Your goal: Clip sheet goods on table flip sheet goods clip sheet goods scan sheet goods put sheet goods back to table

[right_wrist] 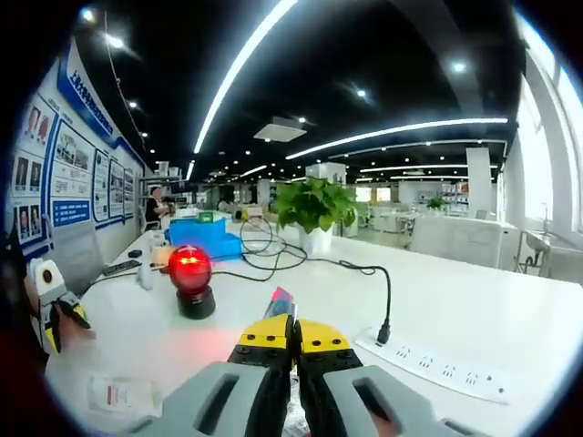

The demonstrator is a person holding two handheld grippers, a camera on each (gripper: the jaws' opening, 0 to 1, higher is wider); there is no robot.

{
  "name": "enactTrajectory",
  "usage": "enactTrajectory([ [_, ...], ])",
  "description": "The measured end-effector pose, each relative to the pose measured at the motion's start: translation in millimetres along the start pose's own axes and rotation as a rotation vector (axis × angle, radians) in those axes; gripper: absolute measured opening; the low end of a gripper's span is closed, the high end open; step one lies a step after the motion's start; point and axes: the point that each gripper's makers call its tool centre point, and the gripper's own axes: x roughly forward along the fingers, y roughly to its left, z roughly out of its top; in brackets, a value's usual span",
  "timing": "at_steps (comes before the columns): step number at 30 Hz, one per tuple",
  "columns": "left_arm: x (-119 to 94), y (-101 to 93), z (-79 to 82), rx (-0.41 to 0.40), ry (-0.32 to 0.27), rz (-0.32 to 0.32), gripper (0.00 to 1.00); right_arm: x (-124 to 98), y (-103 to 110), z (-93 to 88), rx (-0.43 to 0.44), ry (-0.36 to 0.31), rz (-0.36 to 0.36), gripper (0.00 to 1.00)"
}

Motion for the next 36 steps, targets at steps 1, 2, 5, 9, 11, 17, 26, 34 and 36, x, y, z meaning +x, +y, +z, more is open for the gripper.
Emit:
enactTrajectory([
  [1, 0, -0.2, -0.2, 0.002, 0.001, 0.0, 0.41, 1, -2, -1.6, -0.007, 0.005, -0.004, 0.0],
  [2, 0, -0.4, -0.3, 0.003, 0.001, -0.001, 0.41, 2, -2, -2.5, -0.014, 0.01, -0.006, 0.0],
  [5, 0, 0.9, -0.3, 0.002, 0.001, 0.006, 0.41, 7, -6, -6.9, -0.047, 0.041, -0.009, 0.0],
  [9, 0, 1.5, -0.2, 0.002, 0.0, 0.01, 0.41, 15, -11, -9.4, -0.08, 0.076, -0.01, 0.0],
  [11, 0, 1.4, -0.1, 0.002, 0.0, 0.01, 0.41, 16, -12, -10.7, -0.093, 0.086, -0.01, 0.0],
  [17, 1, 2.0, -0.3, 0.001, 0.001, 0.014, 0.41, 22, -23, -18.9, -0.16, 0.125, -0.032, 0.0],
  [26, 0, 4.1, 1.3, -0.006, -0.006, 0.022, 0.4, 29, -29, -38.6, -0.201, 0.177, -0.057, 0.0],
  [34, 0, 3.5, 1.6, -0.001, -0.007, 0.02, 0.4, 35, -41, -57.4, -0.204, 0.225, -0.075, 0.0],
  [36, 0, 4.1, 0.8, 0.002, -0.003, 0.023, 0.4, 37, -43, -62.7, -0.227, 0.246, -0.086, 0.0],
])
